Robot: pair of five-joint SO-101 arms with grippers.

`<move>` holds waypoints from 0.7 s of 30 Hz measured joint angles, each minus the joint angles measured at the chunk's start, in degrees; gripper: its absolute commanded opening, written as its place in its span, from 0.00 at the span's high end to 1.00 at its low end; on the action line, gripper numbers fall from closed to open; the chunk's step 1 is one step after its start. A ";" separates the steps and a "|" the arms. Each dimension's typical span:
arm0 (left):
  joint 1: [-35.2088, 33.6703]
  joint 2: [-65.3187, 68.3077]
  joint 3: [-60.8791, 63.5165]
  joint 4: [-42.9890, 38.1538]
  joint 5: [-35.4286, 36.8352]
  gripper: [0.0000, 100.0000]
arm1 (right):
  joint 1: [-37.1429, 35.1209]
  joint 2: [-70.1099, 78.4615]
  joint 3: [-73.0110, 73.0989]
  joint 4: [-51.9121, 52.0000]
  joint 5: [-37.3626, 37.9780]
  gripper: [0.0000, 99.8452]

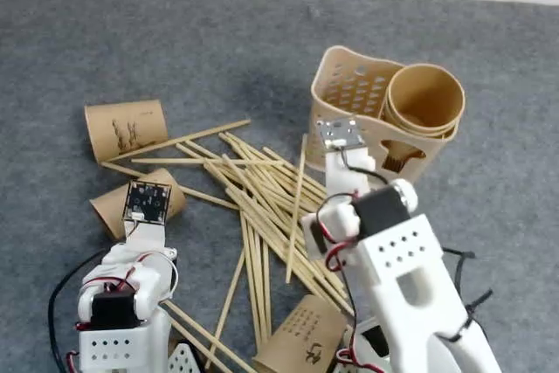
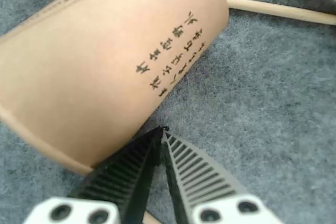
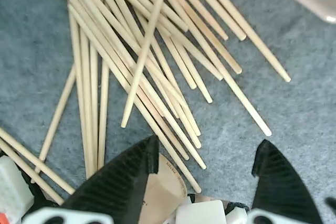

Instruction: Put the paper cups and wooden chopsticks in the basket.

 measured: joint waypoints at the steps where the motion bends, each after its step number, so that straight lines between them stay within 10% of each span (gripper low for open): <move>1: 0.00 0.00 0.00 0.00 0.00 0.99 | 0.18 -0.88 0.00 0.70 0.00 0.71; 21: 0.00 0.00 0.00 0.00 0.00 0.99 | 0.62 -26.73 -0.09 0.88 0.00 0.71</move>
